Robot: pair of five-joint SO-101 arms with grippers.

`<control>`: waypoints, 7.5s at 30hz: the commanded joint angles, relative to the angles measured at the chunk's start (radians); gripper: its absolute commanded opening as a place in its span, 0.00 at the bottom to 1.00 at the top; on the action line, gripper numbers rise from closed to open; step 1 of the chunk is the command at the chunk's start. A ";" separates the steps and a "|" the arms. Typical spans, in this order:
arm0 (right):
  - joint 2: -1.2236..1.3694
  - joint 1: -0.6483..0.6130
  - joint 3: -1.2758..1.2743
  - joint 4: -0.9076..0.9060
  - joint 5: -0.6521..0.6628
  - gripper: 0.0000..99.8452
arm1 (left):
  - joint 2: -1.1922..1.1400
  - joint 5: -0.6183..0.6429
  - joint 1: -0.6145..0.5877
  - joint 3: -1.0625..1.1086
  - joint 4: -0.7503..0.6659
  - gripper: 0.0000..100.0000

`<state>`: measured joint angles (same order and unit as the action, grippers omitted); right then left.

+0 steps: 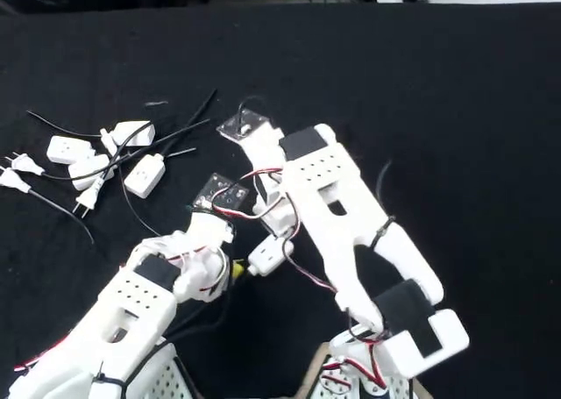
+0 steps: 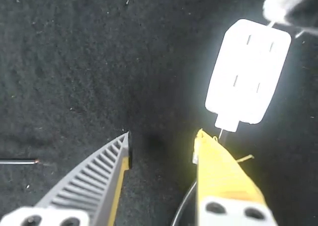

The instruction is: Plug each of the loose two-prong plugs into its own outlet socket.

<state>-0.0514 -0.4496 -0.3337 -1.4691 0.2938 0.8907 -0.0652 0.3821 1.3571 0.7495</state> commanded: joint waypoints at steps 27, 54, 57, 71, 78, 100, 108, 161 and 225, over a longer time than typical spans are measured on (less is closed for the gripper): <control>-0.259 0.021 -0.305 0.252 -0.041 0.01 | 0.021 0.071 -0.352 -0.044 0.055 0.21; -0.303 0.020 -0.371 0.293 -0.043 0.01 | 0.020 0.020 -0.351 0.030 -0.017 0.21; -0.303 0.020 -0.374 0.281 -0.043 0.01 | 0.020 0.005 -0.351 0.031 -0.017 0.21; -0.297 -0.032 -0.372 0.290 -0.043 0.01 | 0.020 0.005 -0.351 0.033 -0.021 0.21; -0.297 -0.034 -0.375 0.299 -0.035 0.01 | 0.020 0.003 -0.351 0.033 -0.021 0.21; -0.297 -0.038 -0.513 0.434 -0.037 0.01 | 0.020 0.003 -0.351 0.035 -0.020 0.21; -0.297 -0.035 -0.591 0.499 -0.035 0.01 | 0.020 0.003 -0.351 0.035 -0.021 0.21; -0.297 -0.157 -0.300 0.129 0.799 0.31 | 0.012 0.060 -0.756 -0.042 0.041 0.21; -0.298 -0.233 -0.622 0.519 0.973 0.31 | 0.011 0.051 -0.751 0.008 -0.092 0.21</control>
<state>-0.3353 -0.6736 -0.9613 -0.9705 1.2528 0.8938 -0.0161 -0.3575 1.3694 0.6790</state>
